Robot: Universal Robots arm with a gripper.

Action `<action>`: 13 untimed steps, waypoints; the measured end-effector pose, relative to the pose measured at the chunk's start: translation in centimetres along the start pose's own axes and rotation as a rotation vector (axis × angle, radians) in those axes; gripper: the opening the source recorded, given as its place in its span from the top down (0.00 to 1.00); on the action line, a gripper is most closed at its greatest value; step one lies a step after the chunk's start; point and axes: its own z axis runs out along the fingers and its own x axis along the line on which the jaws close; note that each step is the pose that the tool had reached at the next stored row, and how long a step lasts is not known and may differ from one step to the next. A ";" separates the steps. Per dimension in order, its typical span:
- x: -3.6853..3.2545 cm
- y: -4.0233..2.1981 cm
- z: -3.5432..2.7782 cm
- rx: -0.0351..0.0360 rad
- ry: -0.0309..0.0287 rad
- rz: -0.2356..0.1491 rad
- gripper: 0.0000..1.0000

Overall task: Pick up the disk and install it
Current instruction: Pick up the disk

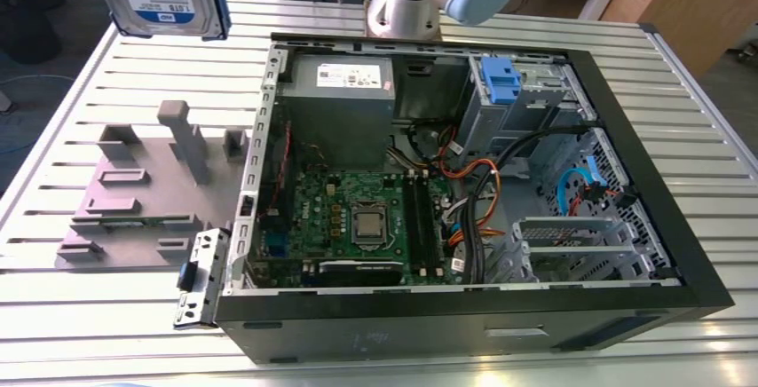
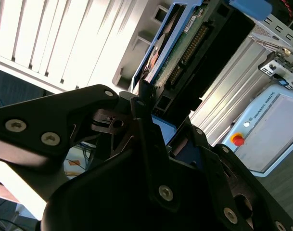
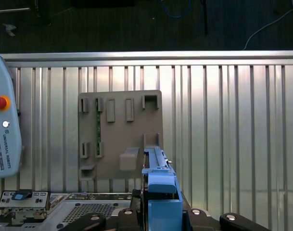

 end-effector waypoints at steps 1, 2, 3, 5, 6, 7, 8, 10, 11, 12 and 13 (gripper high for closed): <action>0.00 -0.05 0.00 0.0000 0.0000 0.000 0.63; 0.00 -0.10 0.00 0.0000 0.0000 0.000 0.63; 0.00 -0.17 0.00 0.0000 0.0000 0.000 0.63; -0.01 -0.28 0.00 0.0000 0.0000 0.000 0.63; -0.01 -0.34 0.00 -0.0001 0.0000 0.000 0.63; -0.01 -0.41 0.00 -0.0001 0.0000 0.000 0.63; -0.01 -0.46 0.00 -0.0001 0.0000 0.000 0.63; -0.01 -0.59 0.00 -0.0002 0.0000 0.000 0.63; -0.01 -0.65 0.00 -0.0002 0.0000 0.000 0.63; -0.02 -0.72 0.00 -0.0002 0.0000 0.000 0.63; -0.02 -0.77 0.00 -0.0002 0.0000 0.000 0.63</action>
